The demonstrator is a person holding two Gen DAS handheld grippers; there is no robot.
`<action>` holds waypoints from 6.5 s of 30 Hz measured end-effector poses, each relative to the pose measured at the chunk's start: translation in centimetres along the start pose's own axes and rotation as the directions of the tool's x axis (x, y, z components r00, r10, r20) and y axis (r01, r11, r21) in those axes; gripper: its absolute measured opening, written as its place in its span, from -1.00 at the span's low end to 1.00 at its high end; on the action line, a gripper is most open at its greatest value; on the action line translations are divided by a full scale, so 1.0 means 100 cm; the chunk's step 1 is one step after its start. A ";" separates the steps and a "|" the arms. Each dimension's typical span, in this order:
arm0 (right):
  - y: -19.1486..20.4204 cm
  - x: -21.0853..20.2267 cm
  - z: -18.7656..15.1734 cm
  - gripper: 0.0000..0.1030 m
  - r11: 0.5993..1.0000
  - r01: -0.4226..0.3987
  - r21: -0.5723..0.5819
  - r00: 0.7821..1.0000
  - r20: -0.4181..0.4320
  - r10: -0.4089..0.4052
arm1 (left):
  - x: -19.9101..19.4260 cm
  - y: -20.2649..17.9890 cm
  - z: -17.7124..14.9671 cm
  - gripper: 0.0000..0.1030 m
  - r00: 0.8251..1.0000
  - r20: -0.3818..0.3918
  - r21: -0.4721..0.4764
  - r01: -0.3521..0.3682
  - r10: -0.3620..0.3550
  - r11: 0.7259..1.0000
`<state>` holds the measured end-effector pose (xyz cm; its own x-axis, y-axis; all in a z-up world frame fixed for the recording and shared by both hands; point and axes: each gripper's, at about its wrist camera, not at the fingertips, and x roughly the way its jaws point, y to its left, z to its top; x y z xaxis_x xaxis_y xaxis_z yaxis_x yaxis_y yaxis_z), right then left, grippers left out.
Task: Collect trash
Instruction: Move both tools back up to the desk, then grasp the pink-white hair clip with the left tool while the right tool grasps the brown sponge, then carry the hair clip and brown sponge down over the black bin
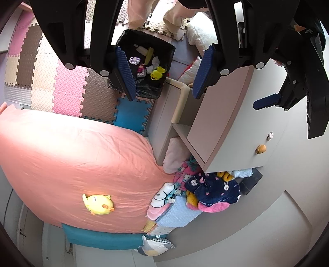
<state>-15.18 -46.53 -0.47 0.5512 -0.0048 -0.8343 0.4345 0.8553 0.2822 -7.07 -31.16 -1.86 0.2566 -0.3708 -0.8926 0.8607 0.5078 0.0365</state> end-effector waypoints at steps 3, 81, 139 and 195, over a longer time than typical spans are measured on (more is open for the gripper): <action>0.000 0.002 0.002 0.17 1.000 -0.001 -0.002 1.000 -0.004 0.001 | 0.001 0.002 0.001 0.87 1.000 -0.003 0.003 -0.005 0.005 1.000; 0.348 0.231 0.106 0.18 0.864 -0.221 -0.453 0.971 -0.182 0.152 | 0.017 0.346 -0.087 0.59 0.964 -0.071 -0.562 -0.252 0.258 0.787; 0.325 0.177 0.110 -0.24 0.841 -0.218 -0.495 0.974 -0.164 0.156 | -0.007 0.321 -0.064 -0.55 0.965 0.008 -0.531 -0.219 0.264 0.818; 0.099 0.040 0.013 -0.23 0.952 -0.126 -0.280 0.990 -0.104 0.100 | -0.017 0.066 -0.031 -0.55 0.998 0.068 -0.154 0.015 -0.004 0.988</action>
<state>-7.77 -38.76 -0.43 0.5144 0.1347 -0.8469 0.1449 0.9597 0.2407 -3.18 -24.78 -1.55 0.2821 -0.4252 -0.8600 0.7866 0.6157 -0.0464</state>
